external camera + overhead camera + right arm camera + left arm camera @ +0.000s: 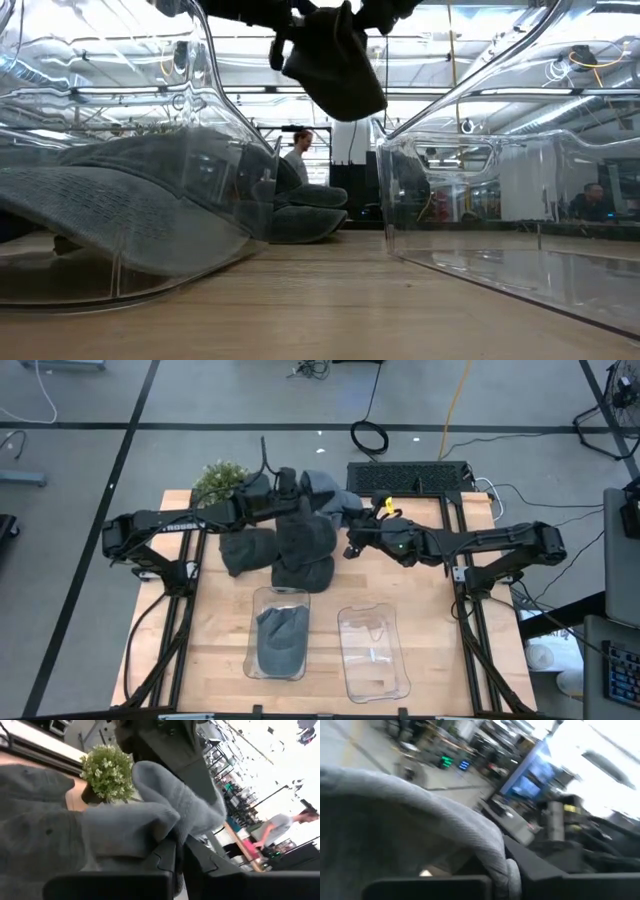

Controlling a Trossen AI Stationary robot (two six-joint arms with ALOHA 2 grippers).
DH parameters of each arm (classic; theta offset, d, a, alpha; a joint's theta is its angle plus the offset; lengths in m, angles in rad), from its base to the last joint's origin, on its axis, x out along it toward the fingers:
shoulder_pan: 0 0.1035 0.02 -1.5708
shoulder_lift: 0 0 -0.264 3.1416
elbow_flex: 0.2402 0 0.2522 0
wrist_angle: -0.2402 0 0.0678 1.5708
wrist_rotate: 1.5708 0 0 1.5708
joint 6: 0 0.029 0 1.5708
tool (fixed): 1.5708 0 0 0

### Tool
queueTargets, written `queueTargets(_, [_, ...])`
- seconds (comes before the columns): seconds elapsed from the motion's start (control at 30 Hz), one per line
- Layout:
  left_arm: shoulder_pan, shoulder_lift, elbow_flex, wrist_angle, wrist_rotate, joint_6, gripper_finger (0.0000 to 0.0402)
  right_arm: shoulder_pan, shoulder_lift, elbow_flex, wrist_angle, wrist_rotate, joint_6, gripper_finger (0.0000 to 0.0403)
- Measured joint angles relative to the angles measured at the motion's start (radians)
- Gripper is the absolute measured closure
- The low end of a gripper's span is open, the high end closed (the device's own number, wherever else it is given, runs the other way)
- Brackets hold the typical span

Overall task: Pick & Place hat
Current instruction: Put the right gray cap into the left transparent bin

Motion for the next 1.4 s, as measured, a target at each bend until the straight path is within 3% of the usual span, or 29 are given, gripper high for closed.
queueTargets(0.13, [0.012,-0.054,-0.001,-0.060,0.141,0.031,0.0392,0.001,-0.004,0.000,-0.097,-0.002,0.095,0.0371])
queueTargets(0.23, [0.011,-0.107,-0.001,-0.174,0.182,0.069,0.0393,0.001,-0.036,0.000,-0.199,0.030,0.160,0.0343])
queueTargets(0.33, [0.009,-0.146,0.000,-0.292,0.245,0.105,0.0394,0.002,-0.062,0.000,-0.320,0.027,0.275,0.0302])
queueTargets(0.5, [-0.020,-0.169,0.000,-0.466,0.442,0.134,0.0394,-0.003,-0.115,0.000,-0.452,-0.020,0.441,0.0222])
queueTargets(0.57, [-0.044,-0.170,0.000,-0.493,0.504,0.147,0.0394,-0.029,-0.123,0.000,-0.464,-0.151,0.504,0.0193])
queueTargets(0.67, [-0.092,-0.169,0.000,-0.501,0.575,0.225,0.0394,-0.090,-0.131,-0.001,-0.482,-0.448,0.602,0.0164])
queueTargets(0.73, [-0.127,-0.170,0.000,-0.493,0.600,0.288,0.0394,-0.133,-0.131,-0.007,-0.461,-0.631,0.645,0.0156])
queueTargets(0.8, [-0.158,-0.170,0.000,-0.490,0.621,0.365,0.0394,-0.168,-0.131,-0.032,-0.407,-0.750,0.670,0.0154])
queueTargets(0.9, [-0.189,-0.169,0.008,-0.492,0.702,0.459,0.0394,-0.213,-0.131,-0.078,-0.326,-0.870,0.696,0.0159])
queueTargets(1.03, [-0.203,-0.170,0.049,-0.529,0.726,0.519,0.0394,-0.265,-0.131,-0.140,-0.241,-1.057,0.758,0.0164])
queueTargets(1.23, [-0.202,-0.158,0.108,-0.553,0.819,0.553,0.0394,-0.303,-0.130,-0.253,0.046,-1.328,0.915,0.0162])
queueTargets(1.4, [-0.216,-0.121,0.165,-0.558,0.827,0.591,0.0394,-0.302,-0.106,-0.316,0.238,-1.412,1.008,0.0164])
